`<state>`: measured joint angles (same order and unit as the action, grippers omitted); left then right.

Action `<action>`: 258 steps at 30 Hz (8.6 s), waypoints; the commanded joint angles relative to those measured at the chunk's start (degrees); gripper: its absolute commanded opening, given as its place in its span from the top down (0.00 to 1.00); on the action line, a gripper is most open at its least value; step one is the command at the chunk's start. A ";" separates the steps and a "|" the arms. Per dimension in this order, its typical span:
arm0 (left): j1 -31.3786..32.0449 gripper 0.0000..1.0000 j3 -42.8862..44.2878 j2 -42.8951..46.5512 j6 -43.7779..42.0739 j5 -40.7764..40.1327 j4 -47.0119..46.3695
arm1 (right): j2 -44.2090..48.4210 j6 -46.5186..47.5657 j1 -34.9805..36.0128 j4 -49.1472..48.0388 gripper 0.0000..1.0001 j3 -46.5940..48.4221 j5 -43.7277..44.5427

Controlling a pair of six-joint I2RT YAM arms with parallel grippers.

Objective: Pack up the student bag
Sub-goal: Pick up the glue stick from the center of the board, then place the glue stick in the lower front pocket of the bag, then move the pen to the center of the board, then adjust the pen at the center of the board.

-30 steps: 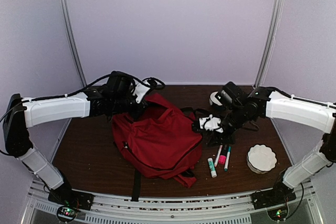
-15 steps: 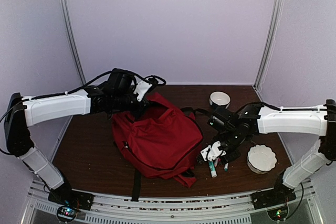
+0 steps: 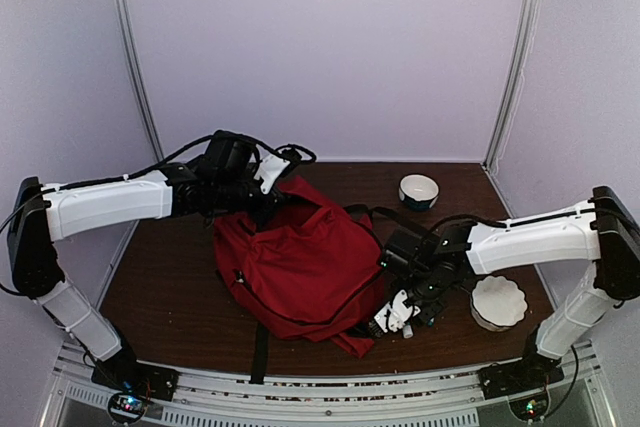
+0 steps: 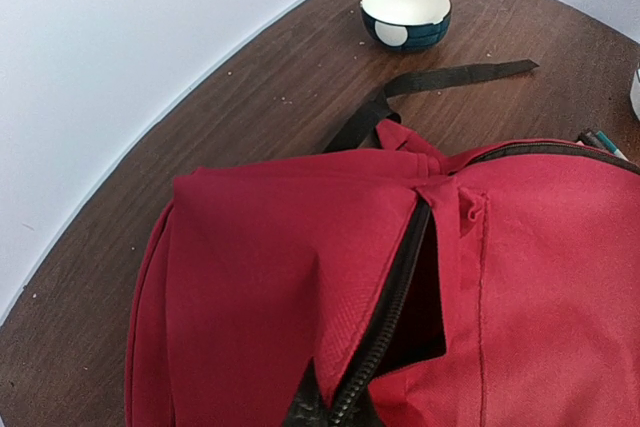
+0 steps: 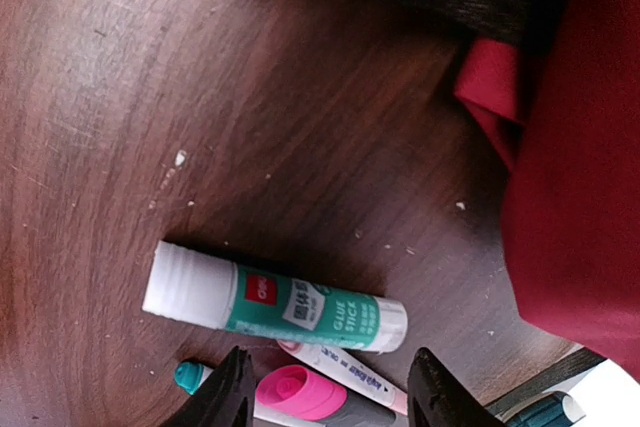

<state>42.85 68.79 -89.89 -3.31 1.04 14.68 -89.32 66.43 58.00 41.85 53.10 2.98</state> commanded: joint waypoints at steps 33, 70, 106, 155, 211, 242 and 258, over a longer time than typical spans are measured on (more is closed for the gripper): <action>0.14 1.00 2.57 2.35 -0.12 1.33 -1.58 | -14.28 -8.04 2.76 12.00 0.55 10.16 -9.61; 0.17 1.00 3.71 2.08 -0.51 2.66 -0.26 | -7.85 -9.12 3.76 11.78 0.88 45.97 -8.10; -0.57 1.00 4.68 3.26 1.38 9.72 0.52 | -26.08 4.34 1.60 -39.82 0.53 36.47 12.58; -1.09 1.00 6.97 -0.29 3.22 9.63 3.49 | 7.52 -31.33 -20.60 9.15 0.57 3.68 -7.70; -1.10 1.00 7.63 -0.03 2.79 9.42 4.66 | -7.77 -40.74 -21.23 6.67 0.47 10.44 -13.44; -1.10 1.00 7.76 -0.03 2.79 10.04 4.92 | -6.13 -39.54 -17.48 1.63 0.45 3.27 -0.49; -1.10 1.00 7.85 -0.33 2.78 10.20 4.85 | 5.88 -6.50 -19.28 13.48 0.59 3.68 -13.37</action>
<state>41.67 73.95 -90.41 -0.71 8.84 22.46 -83.99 45.47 38.74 50.61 55.79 -10.68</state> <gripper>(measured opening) 0.008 0.449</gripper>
